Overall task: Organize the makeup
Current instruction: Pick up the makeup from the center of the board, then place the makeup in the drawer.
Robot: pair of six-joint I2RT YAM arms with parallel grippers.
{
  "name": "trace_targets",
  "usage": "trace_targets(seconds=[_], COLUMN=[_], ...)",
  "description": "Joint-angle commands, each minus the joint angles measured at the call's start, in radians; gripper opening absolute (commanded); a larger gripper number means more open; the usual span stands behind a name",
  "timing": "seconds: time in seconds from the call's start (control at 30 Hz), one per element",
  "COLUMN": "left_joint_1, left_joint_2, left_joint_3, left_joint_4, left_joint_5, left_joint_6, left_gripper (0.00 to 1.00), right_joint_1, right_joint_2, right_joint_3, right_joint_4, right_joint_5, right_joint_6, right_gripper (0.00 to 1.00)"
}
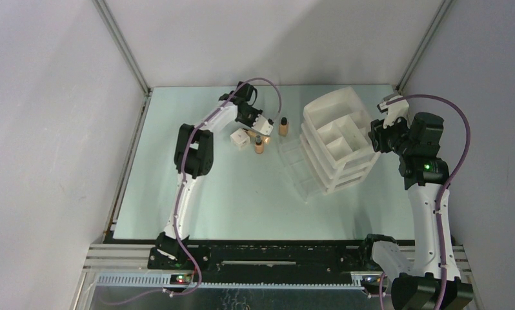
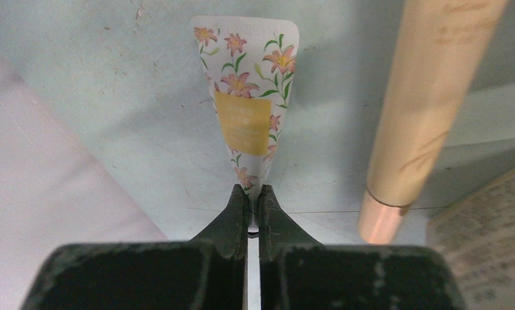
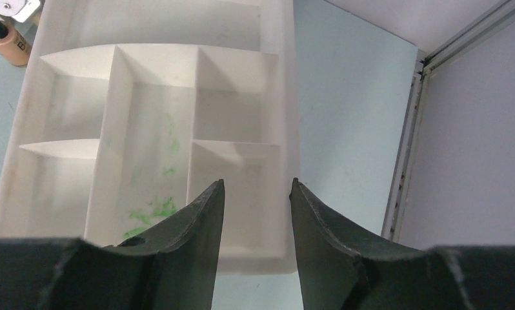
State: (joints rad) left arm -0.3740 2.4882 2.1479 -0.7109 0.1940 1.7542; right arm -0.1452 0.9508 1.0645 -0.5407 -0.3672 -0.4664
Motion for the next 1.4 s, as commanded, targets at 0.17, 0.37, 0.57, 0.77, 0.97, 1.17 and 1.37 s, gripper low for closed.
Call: trace_targets(seconds=[0.17,0.37,0.57,0.77,0.97,1.17,1.37], left_joint_1=[0.004,0.016,0.008,-0.085,-0.264,-0.411,-0.495], left_joint_2=[-0.246,-0.390,-0.625,-0.838,-0.873,-0.775,-0.667], left_joint_3=[-0.160,-0.301,-0.527,-0.780,-0.822,-0.762,-0.702], left_joint_4=[0.077,0.188,0.231,0.231,0.227,0.203,0.206], left_joint_5=[0.088,0.034,0.039,0.035,-0.004,-0.048,-0.064], left_joint_6=[-0.116,-0.181,-0.190,-0.131,-0.130,-0.144,-0.146], left_gripper=[0.00,0.00,0.00,0.00,0.01,0.01,0.04], right_joint_1=[0.004,0.001,-0.001,0.001,-0.004,-0.011,-0.017], right_joint_2=[0.002,-0.008,-0.016,-0.020,-0.024,-0.024,-0.025], right_joint_3=[-0.008,-0.008,-0.008,-0.008,-0.008,-0.008,-0.008], right_joint_4=[-0.032,-0.031,-0.031,-0.030,-0.031,-0.033,-0.034], right_joint_5=[0.004,-0.006,-0.015,-0.018,-0.023,-0.028,-0.033], right_joint_6=[0.003,0.007,0.008,0.010,0.011,0.009,0.011], right_gripper=[0.50,0.50,0.50,0.50,0.50,0.50,0.50])
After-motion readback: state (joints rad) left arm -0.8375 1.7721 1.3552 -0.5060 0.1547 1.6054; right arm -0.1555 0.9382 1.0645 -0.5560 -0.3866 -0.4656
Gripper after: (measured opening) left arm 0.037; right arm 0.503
